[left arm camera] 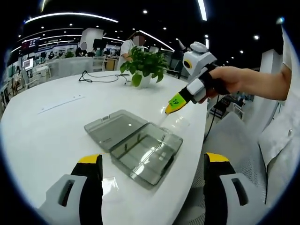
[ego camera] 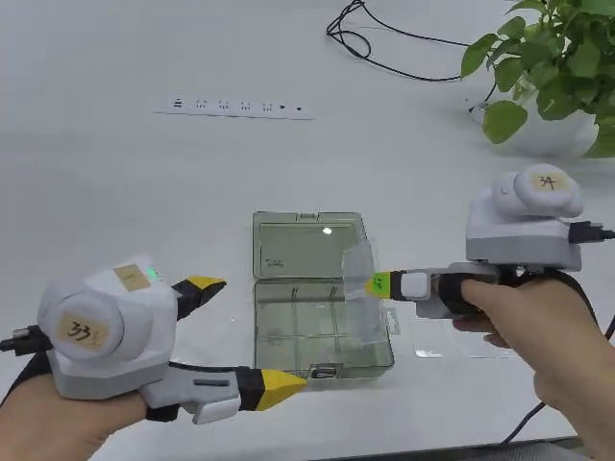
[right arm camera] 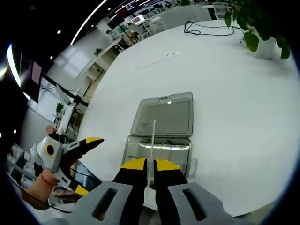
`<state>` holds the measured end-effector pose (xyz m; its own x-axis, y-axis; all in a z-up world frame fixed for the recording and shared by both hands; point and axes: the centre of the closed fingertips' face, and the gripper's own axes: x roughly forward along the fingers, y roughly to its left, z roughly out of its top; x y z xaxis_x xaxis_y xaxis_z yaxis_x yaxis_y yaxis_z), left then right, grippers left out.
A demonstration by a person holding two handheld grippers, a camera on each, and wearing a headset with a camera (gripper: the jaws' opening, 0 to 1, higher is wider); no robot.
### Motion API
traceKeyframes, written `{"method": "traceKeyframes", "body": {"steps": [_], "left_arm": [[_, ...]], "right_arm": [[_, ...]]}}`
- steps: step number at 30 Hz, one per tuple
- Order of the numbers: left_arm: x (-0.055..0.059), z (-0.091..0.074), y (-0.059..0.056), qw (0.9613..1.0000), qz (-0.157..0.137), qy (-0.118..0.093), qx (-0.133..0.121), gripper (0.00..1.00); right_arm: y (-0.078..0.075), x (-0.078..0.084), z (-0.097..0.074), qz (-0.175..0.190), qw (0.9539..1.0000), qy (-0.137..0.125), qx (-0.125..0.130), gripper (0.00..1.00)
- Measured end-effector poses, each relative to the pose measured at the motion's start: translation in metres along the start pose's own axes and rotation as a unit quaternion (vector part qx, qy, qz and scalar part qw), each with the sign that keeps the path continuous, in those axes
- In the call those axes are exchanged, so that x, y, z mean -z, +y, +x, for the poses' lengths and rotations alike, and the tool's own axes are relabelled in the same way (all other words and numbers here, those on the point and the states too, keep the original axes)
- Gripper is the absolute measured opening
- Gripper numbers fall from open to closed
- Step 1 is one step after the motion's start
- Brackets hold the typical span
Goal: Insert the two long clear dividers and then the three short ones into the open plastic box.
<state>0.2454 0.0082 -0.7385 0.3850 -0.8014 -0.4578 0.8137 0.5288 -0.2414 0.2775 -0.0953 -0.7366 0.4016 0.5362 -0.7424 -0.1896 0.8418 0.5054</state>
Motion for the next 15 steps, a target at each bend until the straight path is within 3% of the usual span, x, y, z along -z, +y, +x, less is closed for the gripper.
{"method": "traceKeyframes", "body": {"steps": [6, 15], "left_arm": [[0.006, 0.000, 0.002, 0.9999, 0.007, 0.002, 0.009, 0.96], [0.009, -0.001, 0.003, 0.9998, -0.001, -0.004, 0.018, 0.95]], "right_arm": [[-0.008, 0.009, 0.008, 0.015, 0.9992, 0.030, 0.022, 0.06], [-0.014, 0.016, 0.019, 0.027, 0.9970, 0.060, 0.040, 0.06]]}}
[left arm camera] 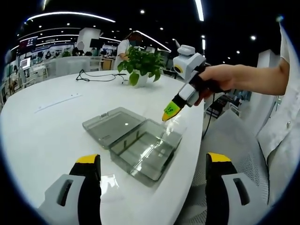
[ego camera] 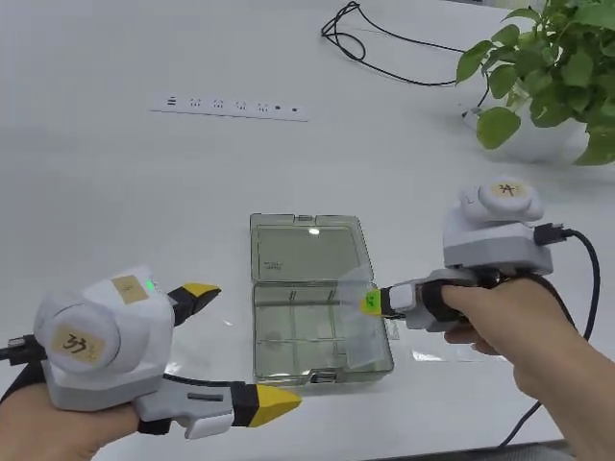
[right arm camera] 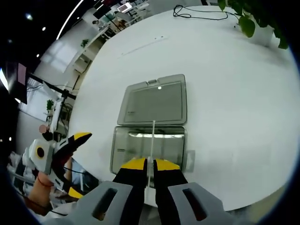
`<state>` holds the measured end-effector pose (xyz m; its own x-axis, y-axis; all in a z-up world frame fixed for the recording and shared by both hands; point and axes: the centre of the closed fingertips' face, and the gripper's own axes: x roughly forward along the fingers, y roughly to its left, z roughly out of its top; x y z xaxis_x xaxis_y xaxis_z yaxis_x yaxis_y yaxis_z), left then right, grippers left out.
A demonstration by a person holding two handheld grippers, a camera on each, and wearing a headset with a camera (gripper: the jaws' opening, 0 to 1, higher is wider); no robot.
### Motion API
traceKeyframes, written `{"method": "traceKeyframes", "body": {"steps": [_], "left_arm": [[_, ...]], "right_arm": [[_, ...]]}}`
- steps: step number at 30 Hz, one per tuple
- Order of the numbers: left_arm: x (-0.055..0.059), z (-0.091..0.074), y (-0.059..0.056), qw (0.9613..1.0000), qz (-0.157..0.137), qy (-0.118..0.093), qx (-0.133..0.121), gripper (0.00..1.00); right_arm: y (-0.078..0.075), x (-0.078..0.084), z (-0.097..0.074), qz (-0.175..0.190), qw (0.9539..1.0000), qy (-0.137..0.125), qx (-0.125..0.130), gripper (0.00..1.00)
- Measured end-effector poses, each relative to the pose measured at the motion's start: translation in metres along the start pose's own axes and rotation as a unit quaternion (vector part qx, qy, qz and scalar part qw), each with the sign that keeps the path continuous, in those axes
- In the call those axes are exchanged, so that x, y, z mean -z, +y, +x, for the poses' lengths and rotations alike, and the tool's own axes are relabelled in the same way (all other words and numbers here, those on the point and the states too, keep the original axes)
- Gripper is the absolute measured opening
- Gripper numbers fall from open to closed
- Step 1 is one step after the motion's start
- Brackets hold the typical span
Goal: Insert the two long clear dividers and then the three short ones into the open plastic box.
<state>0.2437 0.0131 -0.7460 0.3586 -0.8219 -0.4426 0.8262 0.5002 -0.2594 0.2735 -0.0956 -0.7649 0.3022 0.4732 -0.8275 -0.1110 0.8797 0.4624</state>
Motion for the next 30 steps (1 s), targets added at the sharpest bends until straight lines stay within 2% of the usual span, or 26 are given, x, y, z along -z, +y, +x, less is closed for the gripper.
{"method": "traceKeyframes", "body": {"steps": [13, 30], "left_arm": [[0.004, 0.000, -0.001, 0.9998, -0.018, -0.008, 0.000, 0.94], [0.002, 0.005, -0.001, 0.9995, -0.029, -0.012, 0.004, 0.93]], "right_arm": [[-0.007, 0.007, 0.010, 0.000, 0.9997, 0.016, 0.021, 0.06], [-0.014, 0.009, 0.016, 0.013, 0.9994, 0.021, 0.026, 0.06]]}}
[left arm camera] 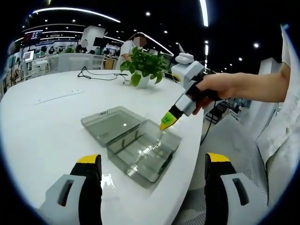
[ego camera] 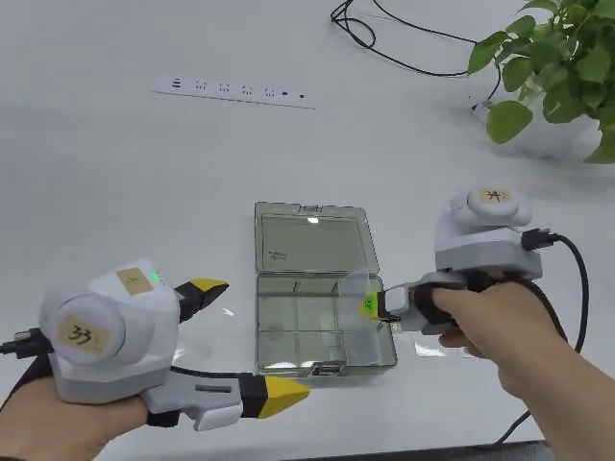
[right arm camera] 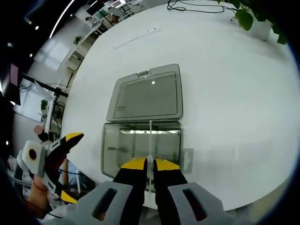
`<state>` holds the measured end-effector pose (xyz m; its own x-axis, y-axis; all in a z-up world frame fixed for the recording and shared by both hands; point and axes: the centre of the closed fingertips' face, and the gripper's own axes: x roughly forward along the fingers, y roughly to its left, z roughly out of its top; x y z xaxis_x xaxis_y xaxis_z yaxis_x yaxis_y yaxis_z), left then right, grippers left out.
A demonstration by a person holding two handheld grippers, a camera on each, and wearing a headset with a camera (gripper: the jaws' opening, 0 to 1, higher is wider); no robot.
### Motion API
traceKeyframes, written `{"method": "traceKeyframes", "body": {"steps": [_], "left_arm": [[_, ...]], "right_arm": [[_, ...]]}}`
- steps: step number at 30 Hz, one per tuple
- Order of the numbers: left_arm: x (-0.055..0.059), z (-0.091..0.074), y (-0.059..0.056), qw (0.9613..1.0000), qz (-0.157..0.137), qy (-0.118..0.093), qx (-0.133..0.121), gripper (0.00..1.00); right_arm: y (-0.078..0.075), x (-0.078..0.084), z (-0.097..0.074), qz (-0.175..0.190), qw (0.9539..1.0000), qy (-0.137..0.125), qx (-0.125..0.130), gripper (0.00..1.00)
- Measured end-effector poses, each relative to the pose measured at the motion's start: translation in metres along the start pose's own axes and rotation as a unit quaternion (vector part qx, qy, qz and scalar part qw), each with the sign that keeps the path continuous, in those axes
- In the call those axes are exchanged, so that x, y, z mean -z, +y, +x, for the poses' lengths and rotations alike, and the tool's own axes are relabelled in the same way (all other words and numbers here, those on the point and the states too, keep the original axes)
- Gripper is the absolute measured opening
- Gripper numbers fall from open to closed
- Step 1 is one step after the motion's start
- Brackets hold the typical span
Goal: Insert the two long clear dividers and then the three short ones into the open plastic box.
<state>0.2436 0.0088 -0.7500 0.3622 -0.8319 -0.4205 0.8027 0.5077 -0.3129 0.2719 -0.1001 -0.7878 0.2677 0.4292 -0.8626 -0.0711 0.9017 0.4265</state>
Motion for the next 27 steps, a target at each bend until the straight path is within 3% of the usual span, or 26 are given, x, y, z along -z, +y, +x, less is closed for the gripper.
{"method": "traceKeyframes", "body": {"steps": [11, 27], "left_arm": [[0.0014, -0.0011, 0.0020, 1.0000, -0.005, 0.000, -0.003, 0.93], [0.0003, 0.0002, 0.0000, 0.9999, -0.012, -0.003, -0.003, 0.92]], "right_arm": [[-0.0033, 0.0006, 0.0053, 0.005, 1.0000, 0.002, 0.001, 0.06], [0.0040, -0.0064, -0.0008, 0.004, 0.9999, -0.007, -0.007, 0.06]]}}
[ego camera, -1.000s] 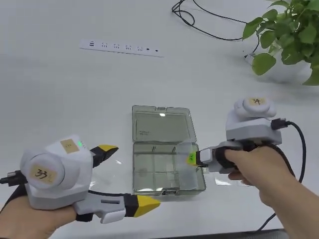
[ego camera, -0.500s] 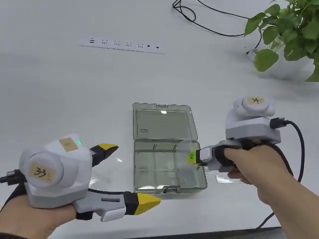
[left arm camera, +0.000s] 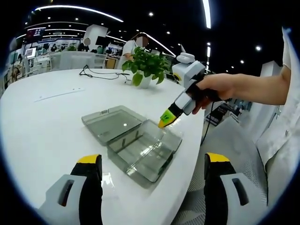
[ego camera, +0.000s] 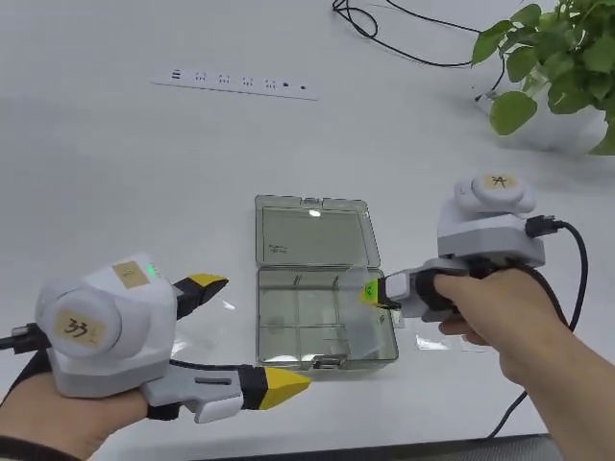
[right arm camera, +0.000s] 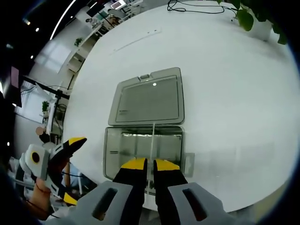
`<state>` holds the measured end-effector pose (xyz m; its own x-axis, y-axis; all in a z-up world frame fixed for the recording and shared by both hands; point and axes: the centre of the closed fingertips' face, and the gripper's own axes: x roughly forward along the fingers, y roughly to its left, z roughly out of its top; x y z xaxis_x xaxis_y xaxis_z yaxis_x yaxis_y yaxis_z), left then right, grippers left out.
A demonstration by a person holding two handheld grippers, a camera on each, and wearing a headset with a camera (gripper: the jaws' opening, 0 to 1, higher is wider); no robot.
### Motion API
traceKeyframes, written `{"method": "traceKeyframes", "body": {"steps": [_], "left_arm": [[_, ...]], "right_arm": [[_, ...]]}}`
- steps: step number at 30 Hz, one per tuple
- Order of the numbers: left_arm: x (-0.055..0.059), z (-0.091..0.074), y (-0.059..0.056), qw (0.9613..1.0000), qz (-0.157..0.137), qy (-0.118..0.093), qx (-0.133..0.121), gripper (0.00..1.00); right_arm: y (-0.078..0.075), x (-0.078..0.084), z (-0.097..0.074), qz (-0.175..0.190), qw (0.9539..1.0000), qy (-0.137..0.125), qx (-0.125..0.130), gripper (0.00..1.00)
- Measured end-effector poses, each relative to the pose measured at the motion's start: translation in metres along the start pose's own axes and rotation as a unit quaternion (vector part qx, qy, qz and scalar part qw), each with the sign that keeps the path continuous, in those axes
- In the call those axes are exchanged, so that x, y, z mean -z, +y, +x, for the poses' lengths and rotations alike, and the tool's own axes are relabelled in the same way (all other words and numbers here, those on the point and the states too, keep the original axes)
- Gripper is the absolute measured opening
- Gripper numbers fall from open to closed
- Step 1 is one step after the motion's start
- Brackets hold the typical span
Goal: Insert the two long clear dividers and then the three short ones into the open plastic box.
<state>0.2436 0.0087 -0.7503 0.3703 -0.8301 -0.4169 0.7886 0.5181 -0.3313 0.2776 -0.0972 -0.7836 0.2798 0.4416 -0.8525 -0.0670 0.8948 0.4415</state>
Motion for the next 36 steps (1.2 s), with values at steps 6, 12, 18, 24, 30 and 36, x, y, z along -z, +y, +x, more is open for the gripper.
{"method": "traceKeyframes", "body": {"steps": [6, 12, 18, 24, 30, 36], "left_arm": [[0.0013, -0.0007, 0.0001, 1.0000, -0.001, 0.001, 0.000, 0.92], [0.0001, -0.0010, 0.0016, 1.0000, -0.004, -0.002, -0.001, 0.92], [0.0008, -0.0006, 0.0013, 1.0000, -0.003, -0.002, 0.000, 0.91], [0.0013, -0.0014, 0.0019, 1.0000, -0.004, -0.002, 0.000, 0.91], [0.0032, -0.0015, 0.0033, 1.0000, -0.006, 0.001, -0.001, 0.91], [0.0025, -0.0006, 0.0028, 1.0000, -0.008, -0.001, 0.000, 0.91]], "right_arm": [[0.0009, 0.0005, 0.0001, 0.000, 1.0000, -0.006, 0.001, 0.06], [-0.0015, -0.0020, 0.0016, -0.007, 0.9999, -0.010, 0.003, 0.06], [-0.0039, -0.0037, 0.0049, -0.017, 0.9997, -0.015, 0.006, 0.06], [-0.0029, -0.0005, 0.0072, -0.040, 0.9989, -0.015, 0.017, 0.06], [-0.0075, -0.0036, 0.0072, -0.046, 0.9987, -0.012, 0.019, 0.06], [-0.0083, -0.0045, 0.0079, -0.046, 0.9987, -0.012, 0.018, 0.06]]}}
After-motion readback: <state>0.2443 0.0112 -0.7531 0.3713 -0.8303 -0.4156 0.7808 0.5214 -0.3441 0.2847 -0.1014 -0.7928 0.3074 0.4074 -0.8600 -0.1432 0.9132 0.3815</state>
